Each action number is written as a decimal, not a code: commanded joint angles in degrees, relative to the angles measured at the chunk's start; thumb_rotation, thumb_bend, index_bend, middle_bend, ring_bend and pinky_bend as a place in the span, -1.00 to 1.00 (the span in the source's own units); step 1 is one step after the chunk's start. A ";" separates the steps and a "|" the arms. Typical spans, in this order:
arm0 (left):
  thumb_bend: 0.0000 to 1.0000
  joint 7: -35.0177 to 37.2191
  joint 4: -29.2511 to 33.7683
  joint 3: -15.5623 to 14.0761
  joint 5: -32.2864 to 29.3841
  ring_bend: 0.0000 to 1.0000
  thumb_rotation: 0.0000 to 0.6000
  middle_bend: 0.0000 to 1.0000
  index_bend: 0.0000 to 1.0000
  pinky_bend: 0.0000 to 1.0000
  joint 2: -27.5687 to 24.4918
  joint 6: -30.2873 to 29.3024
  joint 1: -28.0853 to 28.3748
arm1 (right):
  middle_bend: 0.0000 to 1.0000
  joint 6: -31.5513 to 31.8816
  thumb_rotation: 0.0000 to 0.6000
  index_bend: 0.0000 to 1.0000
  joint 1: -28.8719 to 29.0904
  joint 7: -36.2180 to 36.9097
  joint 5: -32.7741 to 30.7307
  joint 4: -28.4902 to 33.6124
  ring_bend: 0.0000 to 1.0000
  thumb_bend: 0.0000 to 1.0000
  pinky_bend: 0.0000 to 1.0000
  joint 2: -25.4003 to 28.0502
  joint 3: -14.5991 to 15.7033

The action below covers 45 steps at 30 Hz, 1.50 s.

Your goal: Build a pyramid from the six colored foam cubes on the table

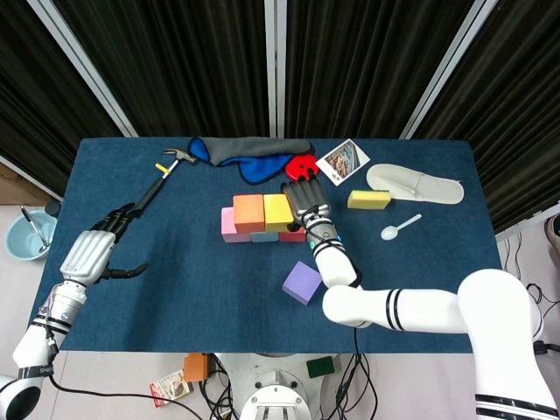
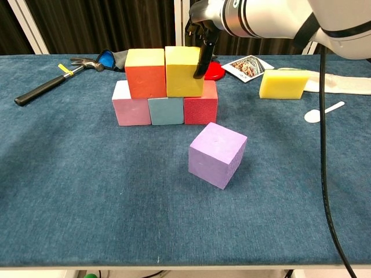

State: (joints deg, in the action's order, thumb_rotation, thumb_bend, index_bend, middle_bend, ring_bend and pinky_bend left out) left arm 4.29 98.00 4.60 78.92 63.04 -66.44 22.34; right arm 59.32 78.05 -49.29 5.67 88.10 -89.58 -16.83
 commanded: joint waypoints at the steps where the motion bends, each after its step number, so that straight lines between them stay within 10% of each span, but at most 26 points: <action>1: -0.69 0.15 -0.14 0.00 0.02 -0.88 0.51 -0.95 -0.83 -0.58 0.08 0.06 0.01 | -0.30 -0.13 1.00 -0.14 0.06 -0.16 -0.20 -0.34 -0.68 -0.61 -0.88 -0.32 -0.29; 32: -0.69 0.49 -0.96 -0.02 0.14 -0.88 0.50 -0.95 -0.83 -0.58 0.47 0.72 0.21 | -0.71 0.82 1.00 -0.74 -0.47 -2.99 -1.06 2.45 -0.83 -0.64 -1.00 0.74 -1.25; 42: -0.69 -0.86 -0.28 0.27 -0.83 -0.88 0.50 -0.95 -0.83 -0.58 0.03 1.49 0.67 | -0.63 8.31 1.00 -0.63 -13.72 7.02 27.56 23.17 -0.94 -0.64 -0.97 16.92 6.66; 45: -0.69 -1.53 0.25 0.35 -1.36 -0.88 0.50 -0.95 -0.83 -0.58 0.13 1.84 0.85 | -0.52 5.81 1.00 -0.50 -18.65 12.54 40.97 26.46 -0.89 -0.64 -0.60 21.98 11.45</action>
State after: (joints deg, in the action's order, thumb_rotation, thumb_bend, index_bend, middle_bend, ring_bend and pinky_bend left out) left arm 2.86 98.15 4.91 77.67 63.14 -64.68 23.14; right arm 65.44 67.60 -44.71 29.85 106.47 -76.32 -12.22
